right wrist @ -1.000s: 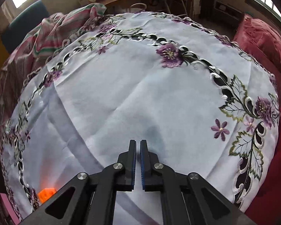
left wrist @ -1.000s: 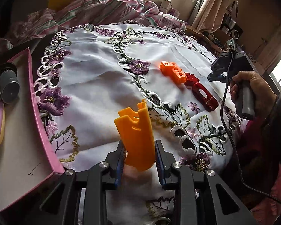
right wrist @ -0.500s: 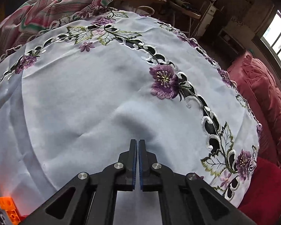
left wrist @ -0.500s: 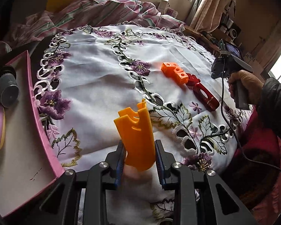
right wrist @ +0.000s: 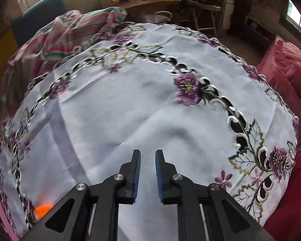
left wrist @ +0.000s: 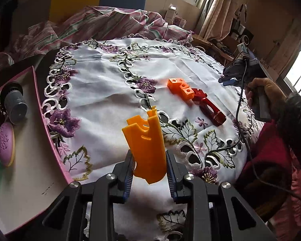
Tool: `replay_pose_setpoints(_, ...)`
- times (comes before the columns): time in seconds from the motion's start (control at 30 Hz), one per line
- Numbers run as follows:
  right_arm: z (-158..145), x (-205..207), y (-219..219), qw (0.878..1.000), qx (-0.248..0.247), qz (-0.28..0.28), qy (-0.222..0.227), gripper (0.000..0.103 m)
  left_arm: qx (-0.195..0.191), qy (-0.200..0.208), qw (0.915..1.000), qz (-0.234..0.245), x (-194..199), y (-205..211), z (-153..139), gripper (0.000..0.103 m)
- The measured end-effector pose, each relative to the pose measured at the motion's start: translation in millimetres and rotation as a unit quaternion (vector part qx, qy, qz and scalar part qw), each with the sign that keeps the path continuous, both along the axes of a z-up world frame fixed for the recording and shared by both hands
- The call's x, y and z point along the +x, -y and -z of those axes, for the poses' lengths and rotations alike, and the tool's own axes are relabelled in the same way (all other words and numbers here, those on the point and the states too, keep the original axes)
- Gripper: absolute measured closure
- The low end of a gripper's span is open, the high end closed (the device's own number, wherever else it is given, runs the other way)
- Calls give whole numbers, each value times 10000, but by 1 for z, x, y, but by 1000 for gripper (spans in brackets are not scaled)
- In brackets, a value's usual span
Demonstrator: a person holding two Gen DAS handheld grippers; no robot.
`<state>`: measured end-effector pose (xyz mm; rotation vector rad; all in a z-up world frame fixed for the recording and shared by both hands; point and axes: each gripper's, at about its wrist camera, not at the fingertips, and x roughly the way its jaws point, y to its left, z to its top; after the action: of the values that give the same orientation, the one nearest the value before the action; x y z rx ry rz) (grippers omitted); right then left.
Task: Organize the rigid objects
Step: 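Open the right tool and grasp the red cylinder on the cloth, then carry the yellow piece into the tray and open the left tool while the right tool carries the red cylinder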
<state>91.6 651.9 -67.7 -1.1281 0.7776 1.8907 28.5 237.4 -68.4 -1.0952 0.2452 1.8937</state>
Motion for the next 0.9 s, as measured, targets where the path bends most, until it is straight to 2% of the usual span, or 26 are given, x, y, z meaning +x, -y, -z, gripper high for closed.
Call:
replay_pose_setpoints(0.13, -7, -9, 38, 9961, -320, -821, 25, 89, 46, -23, 10000, -8, 2, 1, -5, 73)
replay_pose_setpoints(0.23, -9, -14, 64, 9879, -693, -1385, 18, 88, 89, -75, 9999, -35, 3, 4, -10, 73)
replay_pose_setpoints(0.3, -7, -17, 78, 9812, -871, -1715, 130, 81, 114, -87, 9999, -70, 2, 6, -13, 73)
replay_pose_setpoints(0.37, -7, -19, 91, 9764, -903, -1950, 216, 80, 139, -115, 9998, -109, 2, 9, -17, 73)
replay_pose_setpoints(0.47, -4, -23, 106, 9697, -1033, -2198, 278, 78, 163, -134, 9996, -199, 0, 14, -22, 73)
replay_pose_setpoints(0.67, 9, -35, 132, 9591, -964, -2566, 703, 76, 170, -230, 9983, -499, -5, 29, -36, 73)
replay_pose_setpoints(0.9, 22, -41, 147, 9504, -948, -2745, 1113, 75, 173, -330, 9947, -958, -16, 53, -49, 73)
